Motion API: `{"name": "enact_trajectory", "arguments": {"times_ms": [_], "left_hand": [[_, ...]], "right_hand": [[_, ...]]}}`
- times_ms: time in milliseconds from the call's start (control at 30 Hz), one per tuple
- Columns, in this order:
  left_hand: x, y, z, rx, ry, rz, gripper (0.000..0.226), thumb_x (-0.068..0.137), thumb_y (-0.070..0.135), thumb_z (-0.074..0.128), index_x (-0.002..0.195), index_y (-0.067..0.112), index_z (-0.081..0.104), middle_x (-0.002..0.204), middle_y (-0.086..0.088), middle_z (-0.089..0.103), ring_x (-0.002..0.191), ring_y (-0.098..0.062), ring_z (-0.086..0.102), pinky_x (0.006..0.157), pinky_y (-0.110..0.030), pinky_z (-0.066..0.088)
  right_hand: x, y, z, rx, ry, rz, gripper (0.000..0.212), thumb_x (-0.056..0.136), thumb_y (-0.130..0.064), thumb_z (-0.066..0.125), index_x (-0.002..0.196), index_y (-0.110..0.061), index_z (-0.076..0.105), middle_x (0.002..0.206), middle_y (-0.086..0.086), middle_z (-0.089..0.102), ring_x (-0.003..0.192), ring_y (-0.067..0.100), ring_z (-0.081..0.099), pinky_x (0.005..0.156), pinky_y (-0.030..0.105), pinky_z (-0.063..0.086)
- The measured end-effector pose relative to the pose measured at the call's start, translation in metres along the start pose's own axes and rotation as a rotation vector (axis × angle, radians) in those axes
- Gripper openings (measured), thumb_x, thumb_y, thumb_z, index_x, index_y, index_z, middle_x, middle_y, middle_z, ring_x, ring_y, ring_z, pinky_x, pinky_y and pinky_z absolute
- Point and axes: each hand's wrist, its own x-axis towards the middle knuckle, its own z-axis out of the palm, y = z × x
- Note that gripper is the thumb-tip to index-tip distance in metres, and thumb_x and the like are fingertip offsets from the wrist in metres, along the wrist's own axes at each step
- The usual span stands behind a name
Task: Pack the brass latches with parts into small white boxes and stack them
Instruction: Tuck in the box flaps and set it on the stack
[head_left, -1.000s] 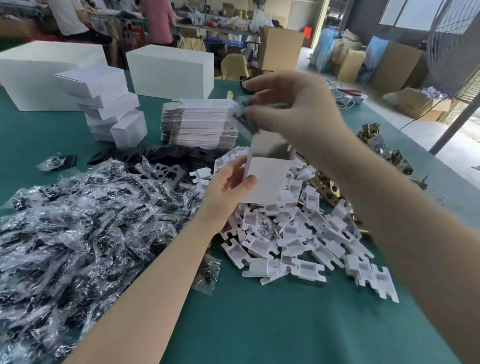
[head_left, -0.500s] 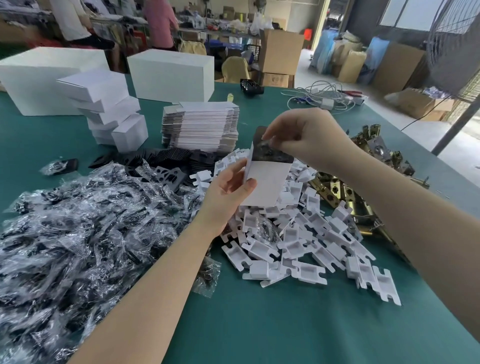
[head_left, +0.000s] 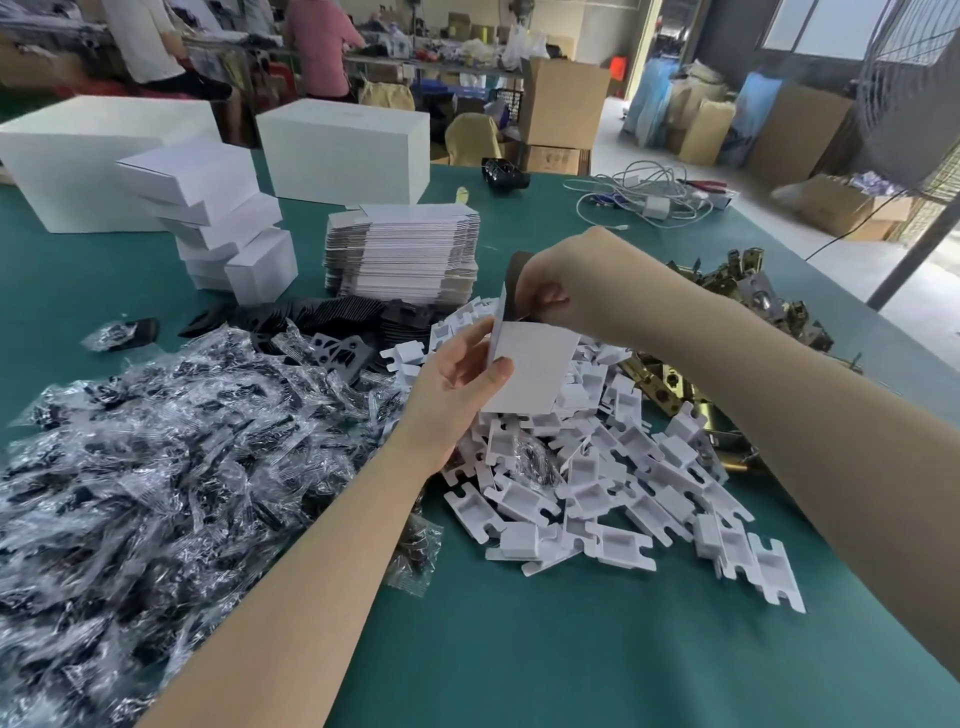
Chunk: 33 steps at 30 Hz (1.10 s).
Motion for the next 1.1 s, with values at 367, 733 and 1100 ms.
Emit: {"name": "enact_trajectory", "arguments": {"times_ms": [367,733,1100], "left_hand": [[0.0,0.0,0.0,0.019,-0.003,-0.003,0.045,0.088,0.022,0.069,0.13,0.033,0.057,0.125,0.0,0.07,0.121,-0.017,0.062,0.094,-0.03,0.053],[-0.001,0.004,0.001,0.061,-0.018,0.005,0.043,0.094,0.013,0.064,0.125,0.042,0.058,0.121,0.012,0.071,0.115,-0.004,0.063,0.09,-0.017,0.05],[0.002,0.01,0.013,0.286,0.105,0.061,0.043,0.096,0.008,0.063,0.129,0.031,0.048,0.121,0.014,0.062,0.108,0.008,0.06,0.09,-0.015,0.051]], "right_hand": [[0.007,-0.022,-0.007,-0.275,-0.189,0.139,0.041,0.094,0.001,0.054,0.13,-0.018,0.063,0.124,0.009,0.054,0.11,0.03,0.057,0.088,0.032,0.049],[-0.009,-0.013,0.016,-0.097,-0.108,0.077,0.018,0.086,-0.004,0.043,0.092,-0.021,0.042,0.112,0.003,0.055,0.091,0.027,0.053,0.073,0.035,0.046],[-0.038,0.013,0.095,0.603,0.815,0.345,0.018,0.094,-0.02,0.058,0.111,-0.025,0.057,0.108,-0.01,0.054,0.101,0.011,0.055,0.089,0.022,0.046]]}}
